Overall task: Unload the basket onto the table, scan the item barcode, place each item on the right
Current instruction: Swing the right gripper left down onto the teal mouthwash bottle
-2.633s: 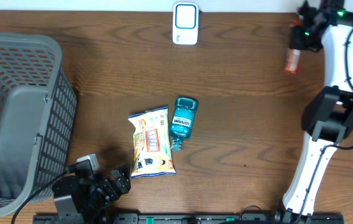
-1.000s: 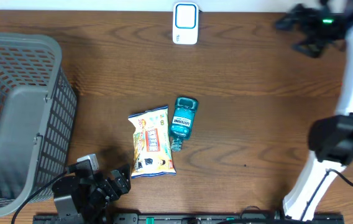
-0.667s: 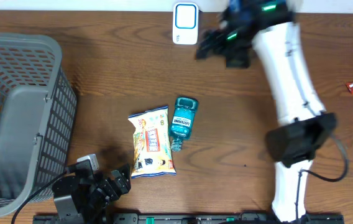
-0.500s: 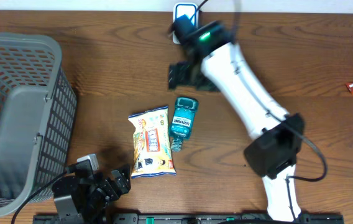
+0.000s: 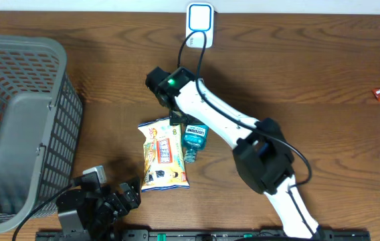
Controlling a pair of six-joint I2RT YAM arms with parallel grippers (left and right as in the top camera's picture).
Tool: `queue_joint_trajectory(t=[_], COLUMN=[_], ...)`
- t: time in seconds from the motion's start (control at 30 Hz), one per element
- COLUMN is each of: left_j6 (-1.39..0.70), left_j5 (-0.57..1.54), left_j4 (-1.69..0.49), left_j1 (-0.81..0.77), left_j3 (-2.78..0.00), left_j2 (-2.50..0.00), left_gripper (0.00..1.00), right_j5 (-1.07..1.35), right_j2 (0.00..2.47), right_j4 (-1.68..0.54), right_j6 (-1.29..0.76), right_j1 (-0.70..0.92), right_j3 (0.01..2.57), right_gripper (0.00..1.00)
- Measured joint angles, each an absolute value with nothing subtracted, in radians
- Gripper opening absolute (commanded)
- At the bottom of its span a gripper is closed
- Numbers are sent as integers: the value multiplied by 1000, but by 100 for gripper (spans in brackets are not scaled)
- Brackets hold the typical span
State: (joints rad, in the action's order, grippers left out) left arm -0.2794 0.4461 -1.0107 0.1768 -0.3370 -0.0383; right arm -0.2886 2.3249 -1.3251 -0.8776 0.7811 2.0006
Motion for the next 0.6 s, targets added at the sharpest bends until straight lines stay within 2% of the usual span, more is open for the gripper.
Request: queue_joint_trajectory(t=[0.17, 0.53, 0.6], left_j6=[-279, -279, -279], left_j5=[446, 446, 446], left_j4=[-1011, -1011, -1011], left_j1=[177, 177, 177], left_j3=[-337, -337, -337], left_j2=[-38, -38, -38], left_gripper=[98, 98, 98], right_j5=[-302, -303, -300], right_j2=[2411, 2423, 2426], right_j4=[-1327, -1397, -1417], right_j6=[-878, -881, -881], right_j1=[781, 782, 782], right_j3=[2007, 2008, 2008], right_gripper=[90, 73, 67])
